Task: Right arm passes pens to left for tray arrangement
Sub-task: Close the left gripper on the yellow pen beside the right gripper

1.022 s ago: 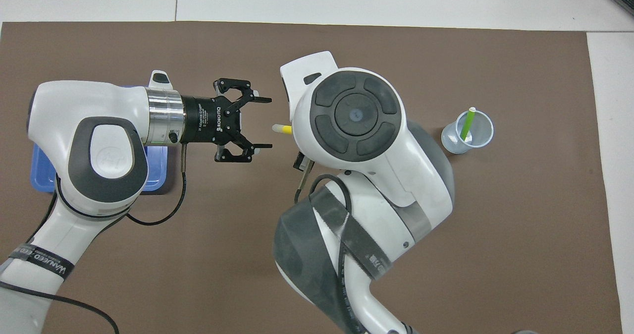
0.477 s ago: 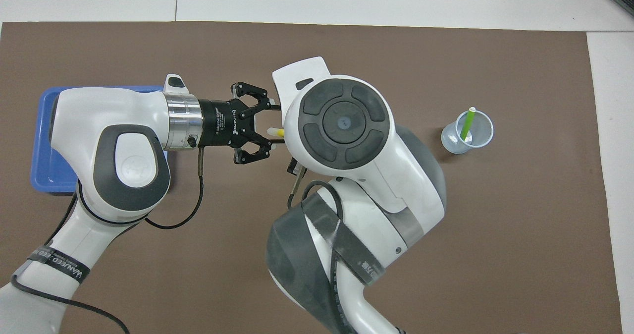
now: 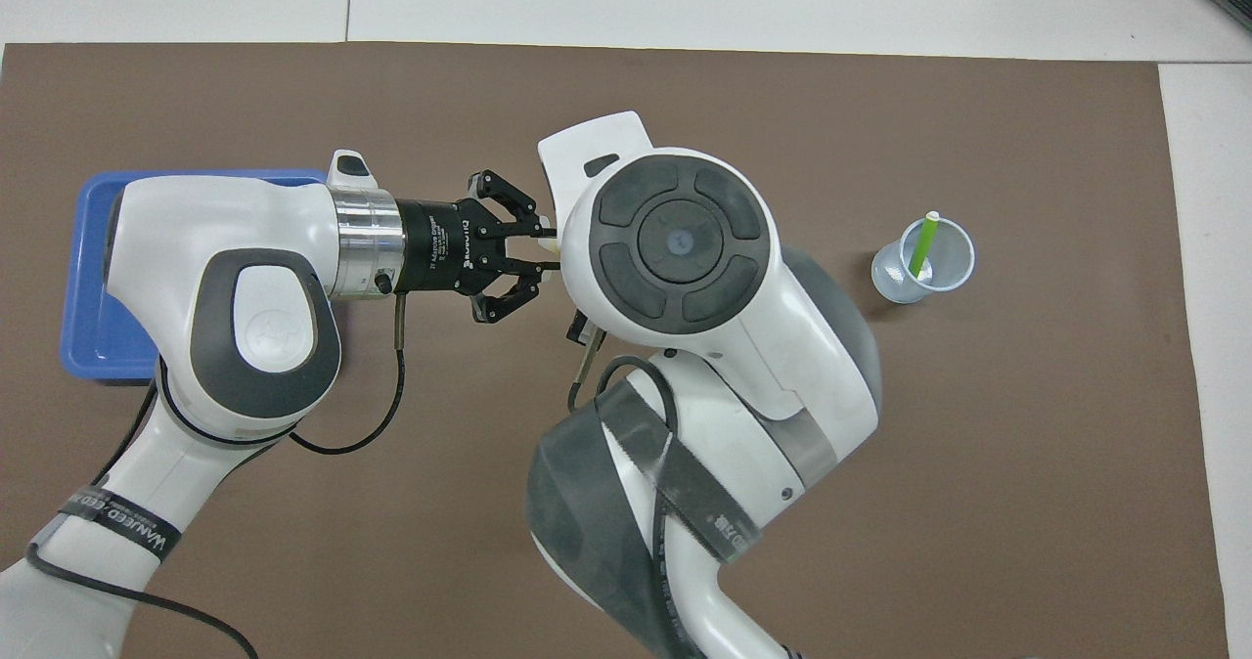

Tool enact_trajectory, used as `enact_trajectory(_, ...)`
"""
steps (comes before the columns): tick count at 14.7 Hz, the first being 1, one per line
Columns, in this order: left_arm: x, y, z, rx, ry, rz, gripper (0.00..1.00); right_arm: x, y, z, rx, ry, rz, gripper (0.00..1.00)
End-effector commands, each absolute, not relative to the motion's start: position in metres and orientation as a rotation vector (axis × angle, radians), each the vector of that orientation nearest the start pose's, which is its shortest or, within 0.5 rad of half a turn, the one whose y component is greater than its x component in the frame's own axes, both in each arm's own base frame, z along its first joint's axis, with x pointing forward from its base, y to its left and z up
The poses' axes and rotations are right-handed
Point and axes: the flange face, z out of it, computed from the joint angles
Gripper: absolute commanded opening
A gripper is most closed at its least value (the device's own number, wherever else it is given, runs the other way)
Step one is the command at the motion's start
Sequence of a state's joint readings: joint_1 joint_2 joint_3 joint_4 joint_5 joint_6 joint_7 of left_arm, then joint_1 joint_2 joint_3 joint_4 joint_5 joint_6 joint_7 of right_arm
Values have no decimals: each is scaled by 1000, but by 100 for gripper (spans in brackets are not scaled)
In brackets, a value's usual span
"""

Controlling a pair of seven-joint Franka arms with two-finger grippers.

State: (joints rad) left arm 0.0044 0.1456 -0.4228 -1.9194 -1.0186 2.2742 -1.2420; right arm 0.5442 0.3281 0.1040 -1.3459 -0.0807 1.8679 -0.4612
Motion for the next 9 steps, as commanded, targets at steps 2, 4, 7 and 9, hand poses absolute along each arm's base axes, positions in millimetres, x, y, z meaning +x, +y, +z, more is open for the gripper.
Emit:
enact_trajectory(2,556,-261,458,1719,1547,-661,0,547,403,560,-2651,-1634,-302,0)
enact_trajectory(4,556,-260,458,1720,1548,-664,0,547,404,560,-2649,-1636,-302,0)
enact_trajectory(7,556,-261,459,1719,1548,-668,25,547,405,559,-2661,-1612,-306,0)
enact_trajectory(9,554,-264,461,1718,1550,-666,70,547,405,559,-2663,-1608,-306,0)
